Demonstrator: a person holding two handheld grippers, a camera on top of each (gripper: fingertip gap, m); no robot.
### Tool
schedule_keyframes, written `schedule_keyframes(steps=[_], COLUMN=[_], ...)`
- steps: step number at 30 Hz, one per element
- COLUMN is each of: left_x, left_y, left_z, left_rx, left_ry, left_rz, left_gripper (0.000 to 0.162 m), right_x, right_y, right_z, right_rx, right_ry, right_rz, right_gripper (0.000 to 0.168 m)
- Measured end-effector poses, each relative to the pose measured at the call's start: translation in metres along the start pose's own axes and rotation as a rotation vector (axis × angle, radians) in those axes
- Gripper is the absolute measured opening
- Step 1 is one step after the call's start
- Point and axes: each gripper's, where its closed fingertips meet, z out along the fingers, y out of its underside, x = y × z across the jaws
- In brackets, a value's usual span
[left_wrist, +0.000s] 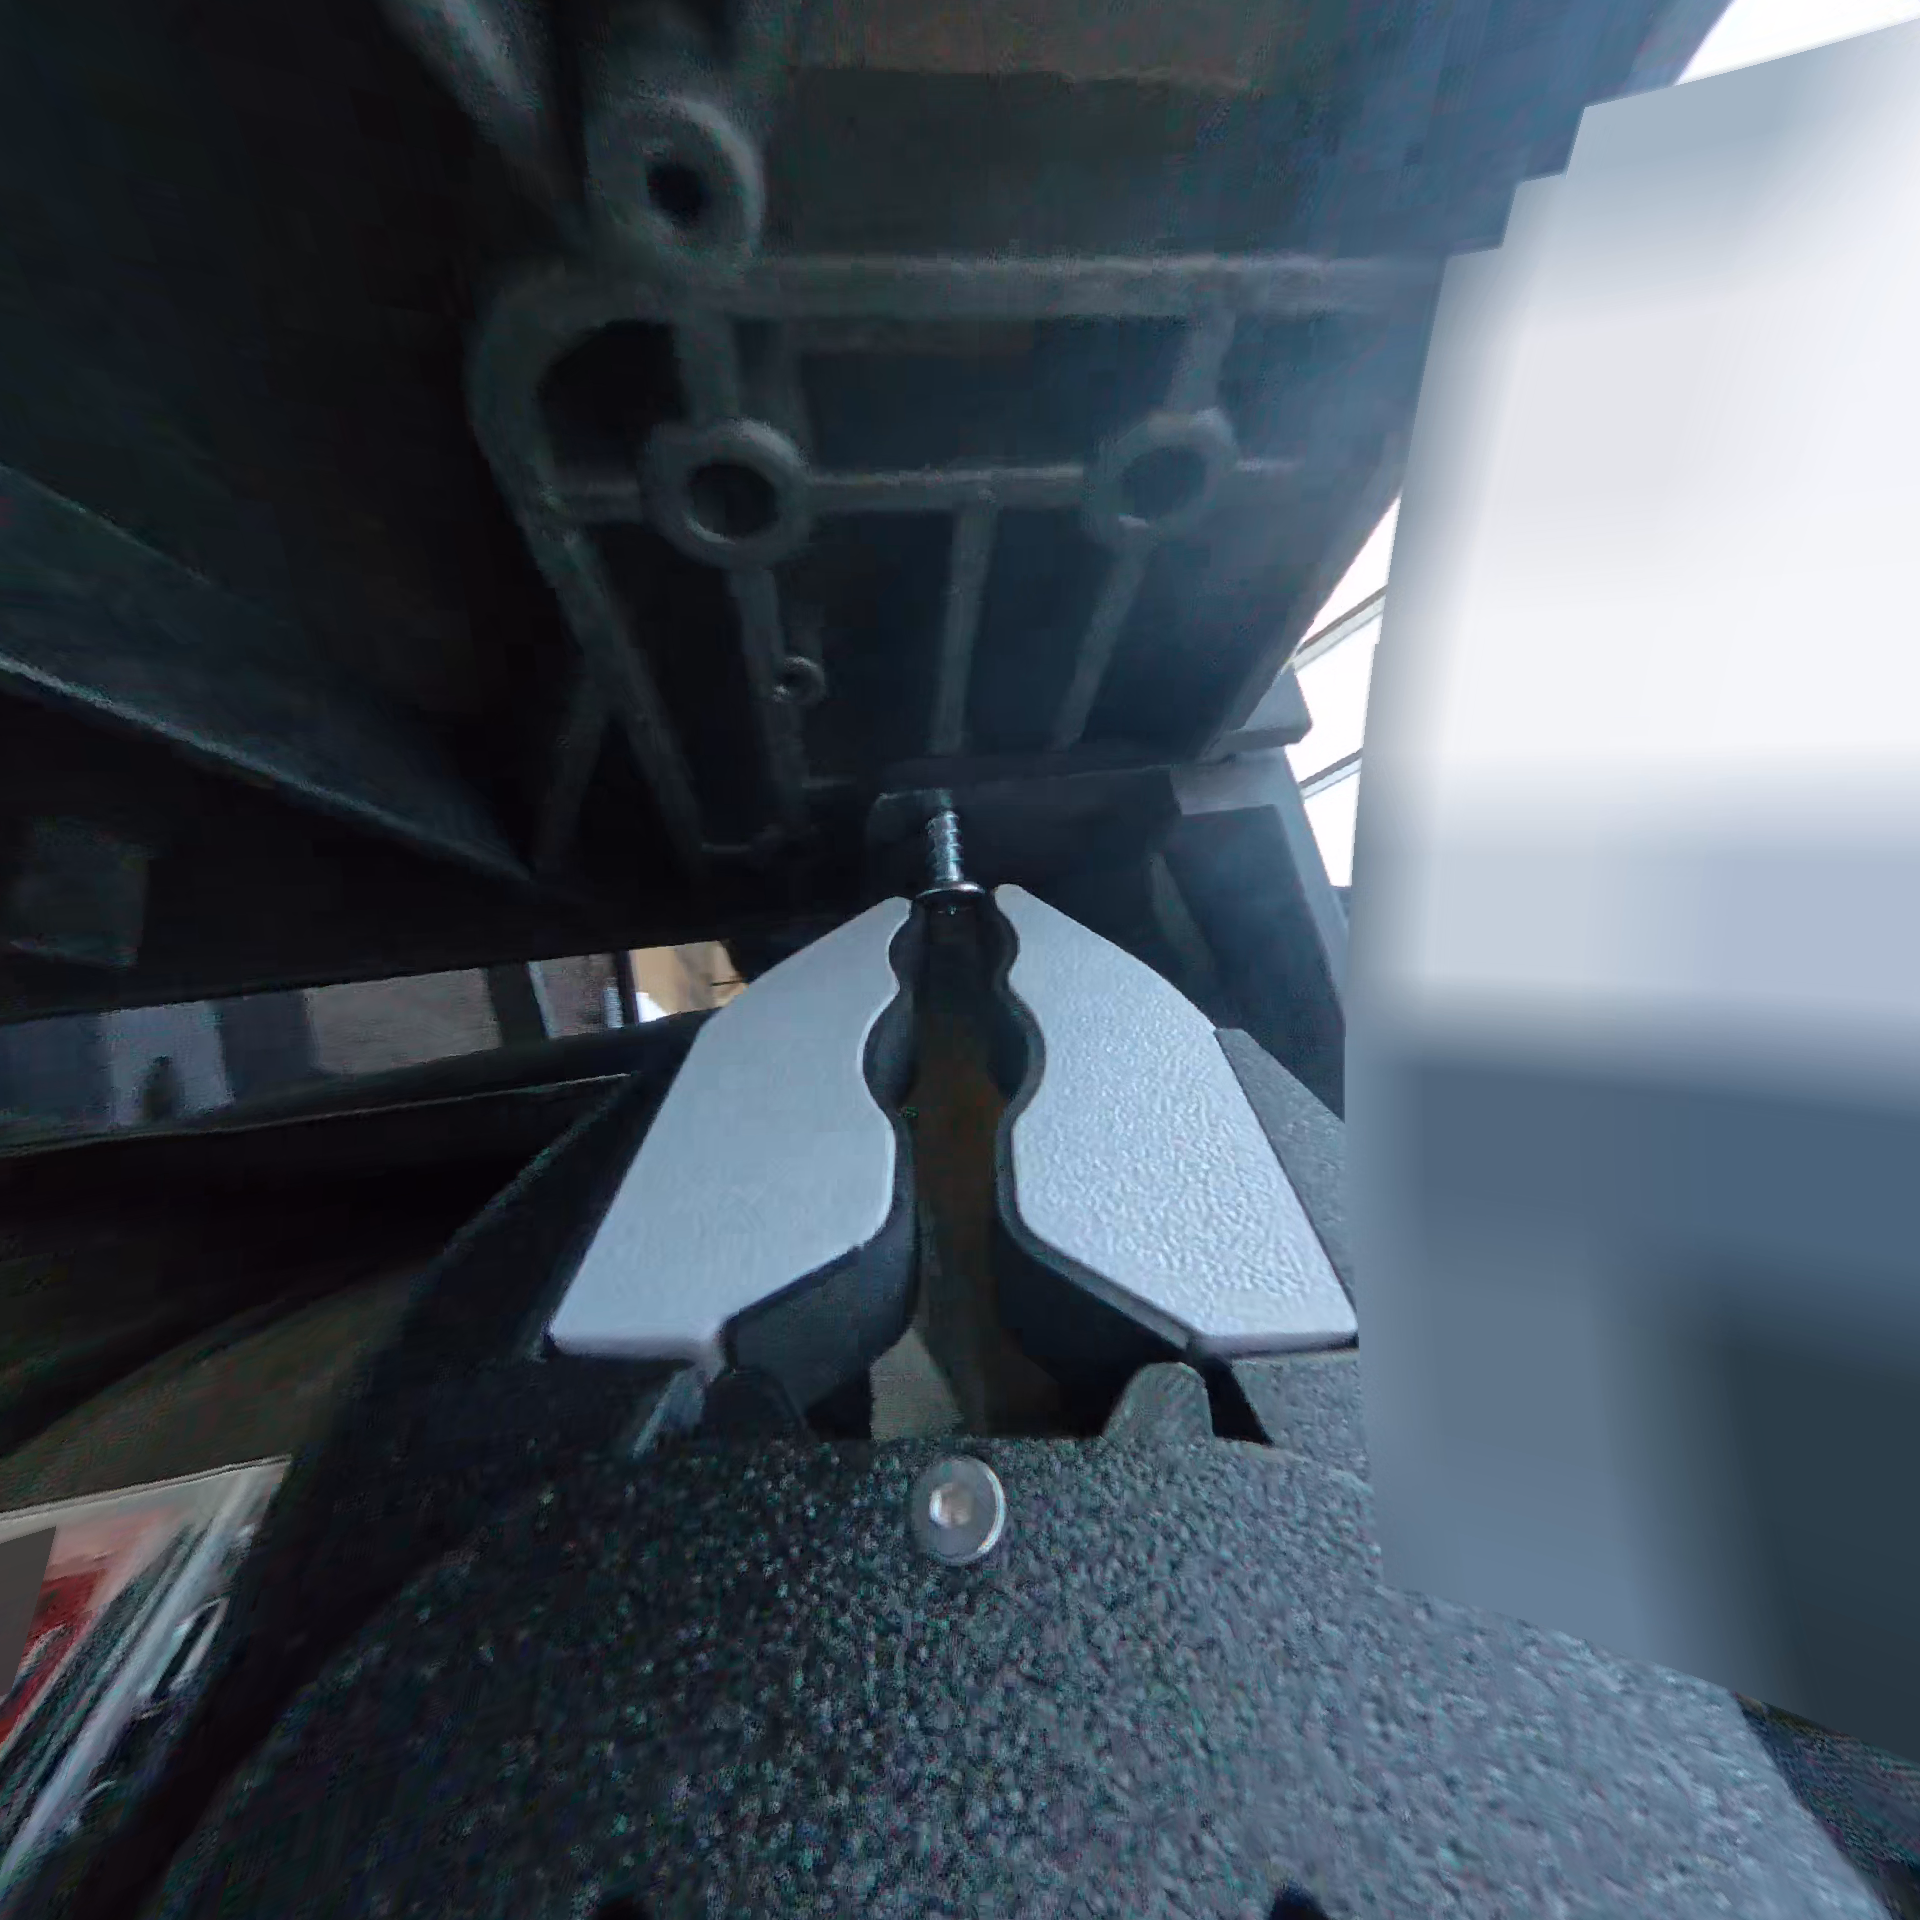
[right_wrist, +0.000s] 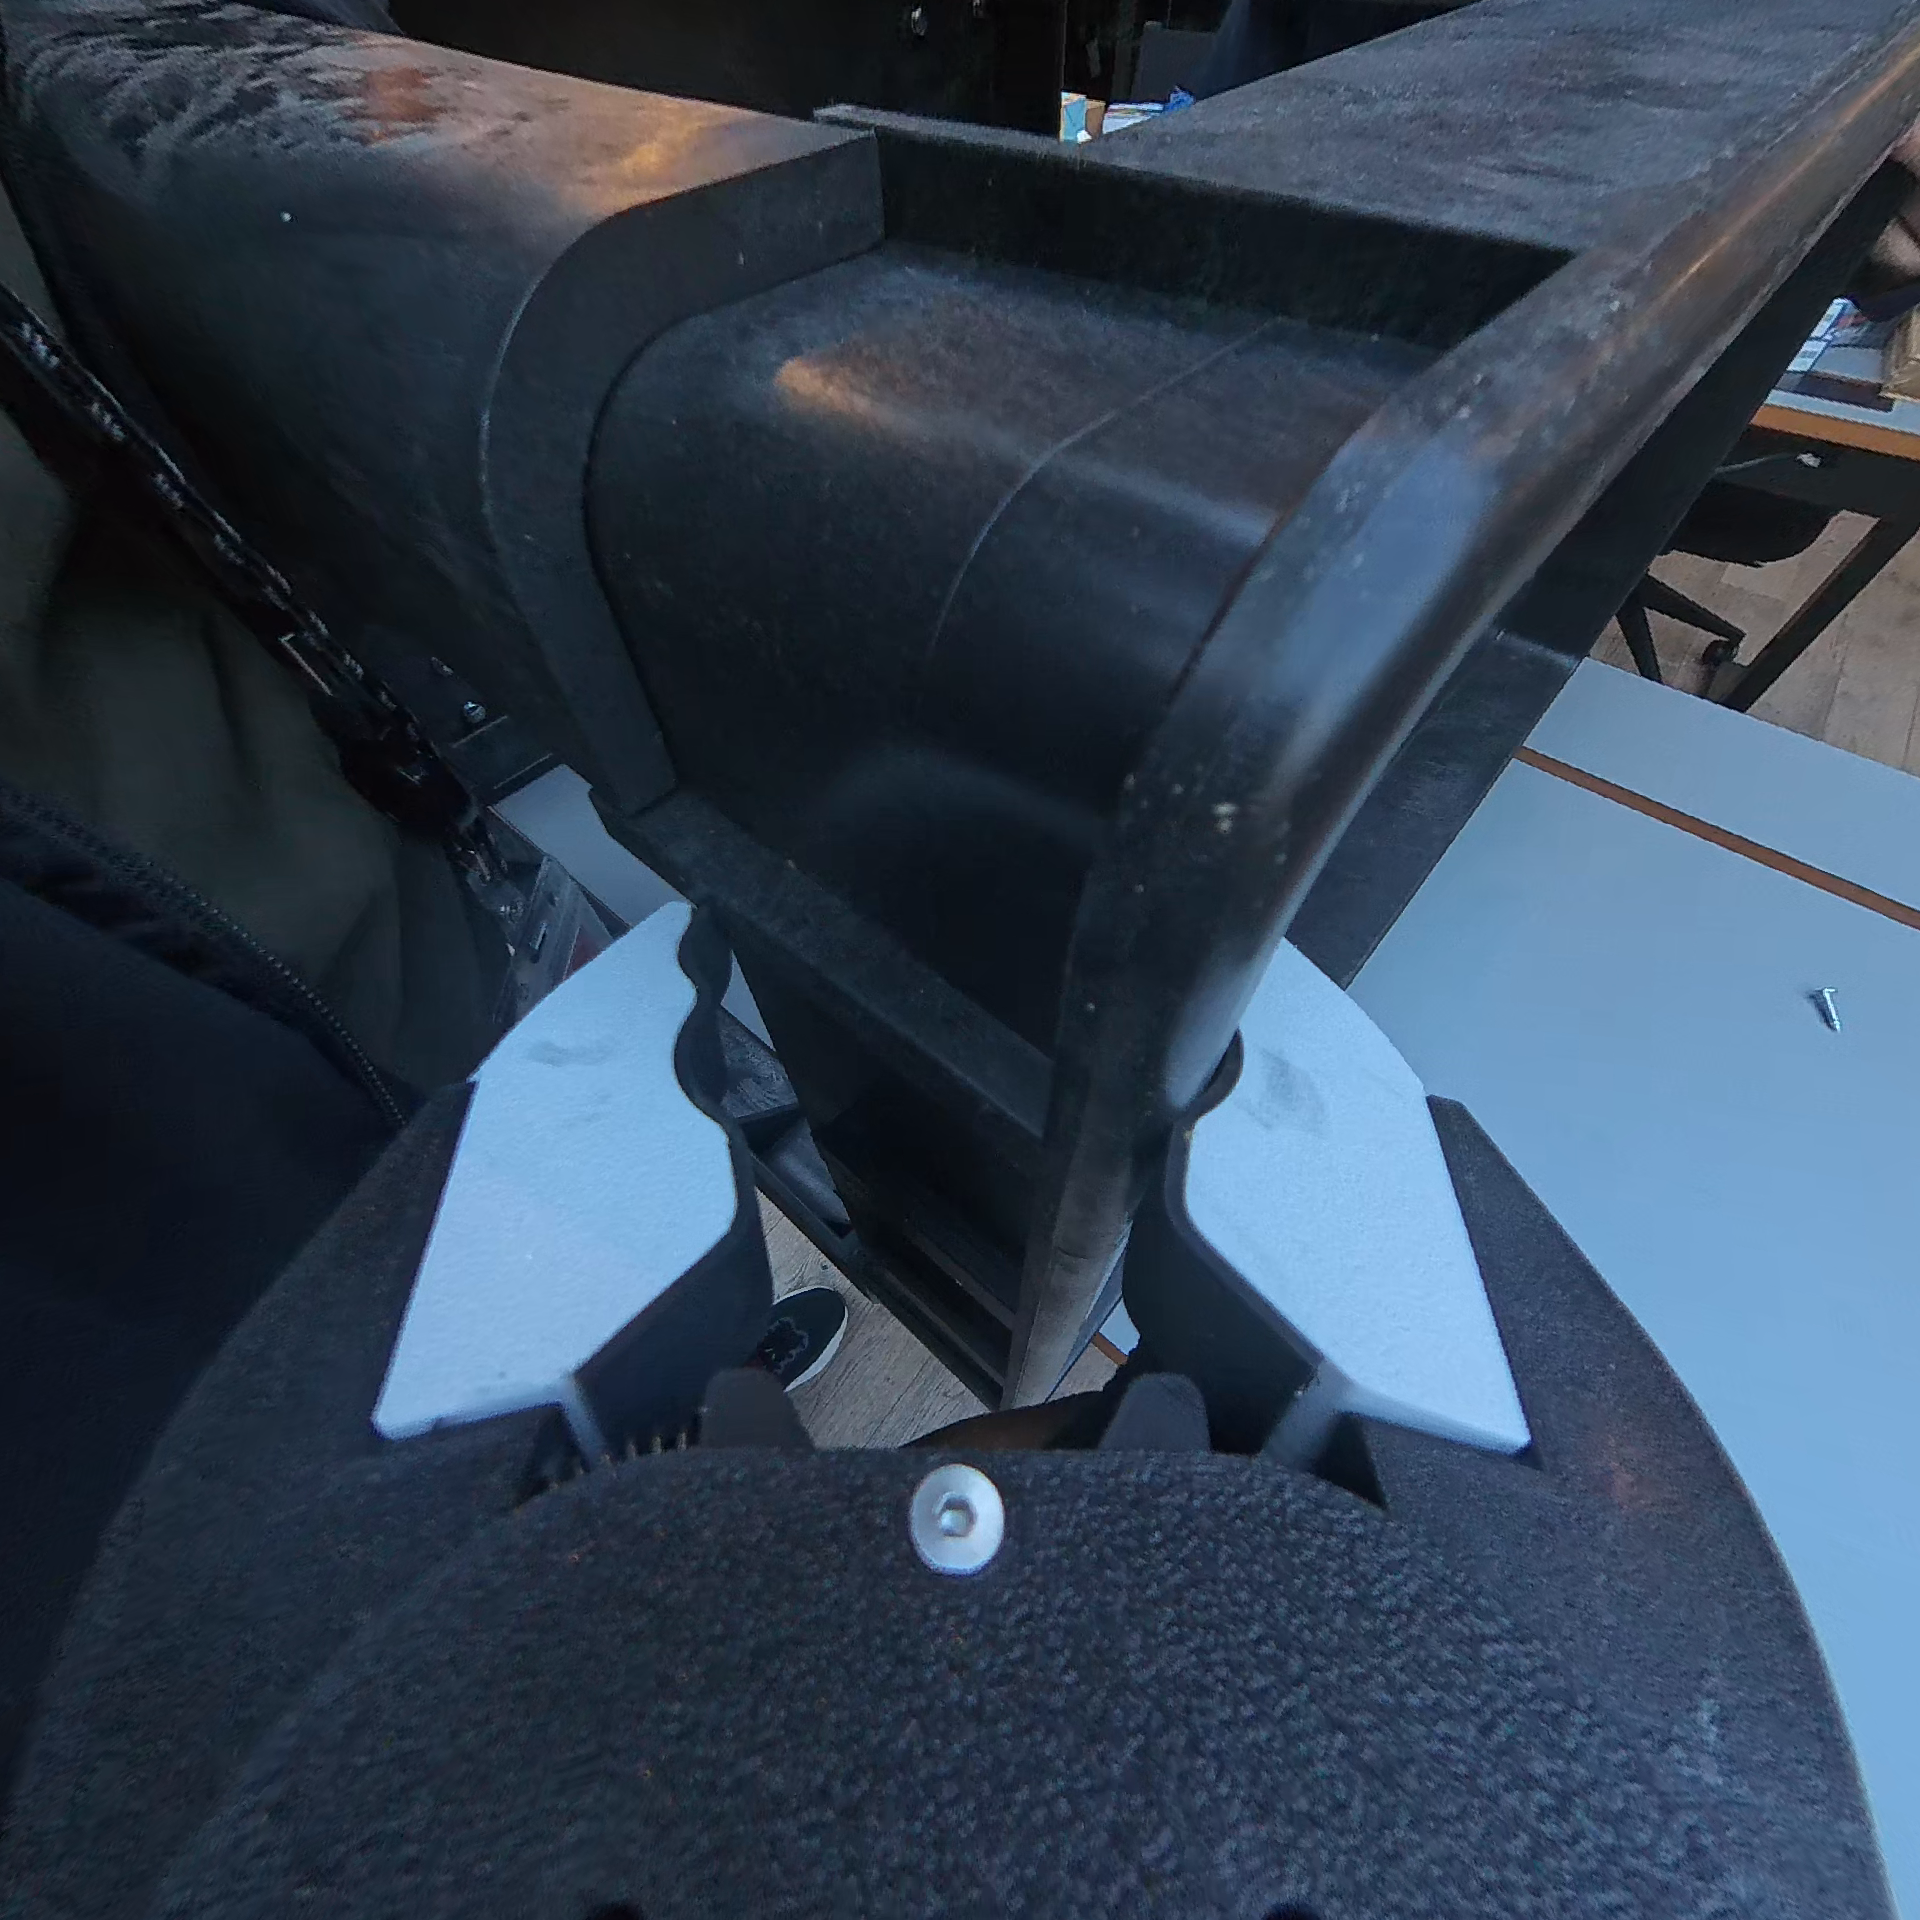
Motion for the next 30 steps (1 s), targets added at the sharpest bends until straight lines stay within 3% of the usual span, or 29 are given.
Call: schedule_keyframes(steps=[1,10,14,15,18,22,27,30], left_x=[-0.001,-0.002,-0.001,-0.009,-0.014,0.002,0.004,0.005], left_y=[0.0,0.003,0.008,0.009,0.015,0.001,0.002,0.002], left_z=[0.0,-0.001,-0.002,-0.003,-0.003,0.001,0.009,0.009], left_rx=[-0.003,-0.094,-0.165,-0.173,-0.191,-0.094,-0.089,-0.077], left_ry=[-0.025,-0.202,-0.137,-0.174,-0.12,0.053,0.134,0.171], left_rz=[0.034,0.381,0.3,0.273,0.162,0.062,-0.027,-0.065], left_gripper=[0.009,0.0,0.0,0.015,0.027,0.028,0.012,0.012], right_x=[0.0,0.0,0.0,0.0,0.0,0.0,0.0,0.0], right_y=[0.0,0.0,0.0,0.0,0.0,0.0,-0.001,-0.001], right_z=[0.0,0.0,0.0,0.0,0.001,0.001,0.001,0.0], right_rx=[0.001,-0.002,-0.001,-0.001,0.001,0.006,0.012,0.015], right_ry=[0.001,0.008,0.007,0.006,0.005,0.0,-0.005,-0.006], right_rz=[0.0,0.004,0.003,0.002,0.003,-0.002,-0.006,-0.007], right_gripper=[0.088,0.089,0.089,0.089,0.089,0.088,0.088,0.088])
